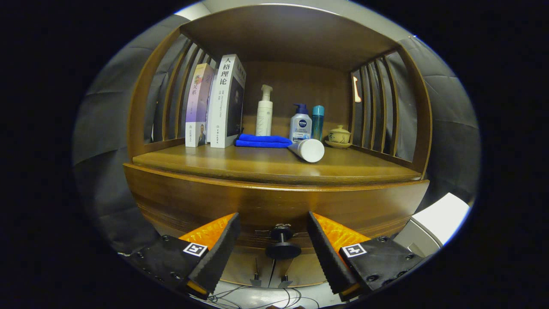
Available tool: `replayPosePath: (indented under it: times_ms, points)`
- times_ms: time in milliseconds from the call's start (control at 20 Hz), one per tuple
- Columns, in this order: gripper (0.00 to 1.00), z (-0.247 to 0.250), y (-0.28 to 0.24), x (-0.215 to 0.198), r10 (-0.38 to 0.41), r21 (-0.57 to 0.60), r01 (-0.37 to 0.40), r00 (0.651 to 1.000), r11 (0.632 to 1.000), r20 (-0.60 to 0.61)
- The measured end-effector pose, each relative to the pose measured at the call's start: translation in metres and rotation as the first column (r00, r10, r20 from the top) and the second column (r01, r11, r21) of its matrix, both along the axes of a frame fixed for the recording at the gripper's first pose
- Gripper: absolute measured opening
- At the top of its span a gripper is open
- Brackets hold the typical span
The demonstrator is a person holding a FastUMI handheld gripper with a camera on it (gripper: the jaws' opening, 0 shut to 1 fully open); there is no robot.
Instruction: Pull open the drawer, take out the items inside it, and place them on the countertop above the cabinet.
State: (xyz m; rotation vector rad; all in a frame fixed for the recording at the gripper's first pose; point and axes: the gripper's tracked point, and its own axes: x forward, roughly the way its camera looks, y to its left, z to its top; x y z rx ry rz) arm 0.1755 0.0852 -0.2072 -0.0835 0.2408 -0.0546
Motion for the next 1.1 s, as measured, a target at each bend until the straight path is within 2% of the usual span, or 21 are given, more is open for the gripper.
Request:
replayPosePath:
  times_ms: [300, 400, 500, 700, 950, 1100]
  points:
    - [0.98, 0.000, 0.000, 0.005, 0.003, 0.010, -0.003, 1.000, 1.000, -0.001]
    - [0.98, 0.001, -0.004, 0.000, 0.002, 0.026, -0.002, 1.000, 1.000, -0.016]
    - [0.98, 0.014, -0.006, -0.011, 0.009, 0.028, -0.010, 1.000, 1.000, 0.019]
    - [0.98, 0.047, -0.014, -0.051, 0.031, -0.055, -0.025, 0.993, 0.998, 0.115]
    - [0.97, 0.119, -0.025, -0.110, 0.064, -0.019, -0.061, 0.960, 0.998, 0.274]
    - [0.97, 0.152, -0.050, -0.148, 0.050, -0.028, -0.043, 0.943, 0.999, 0.329]
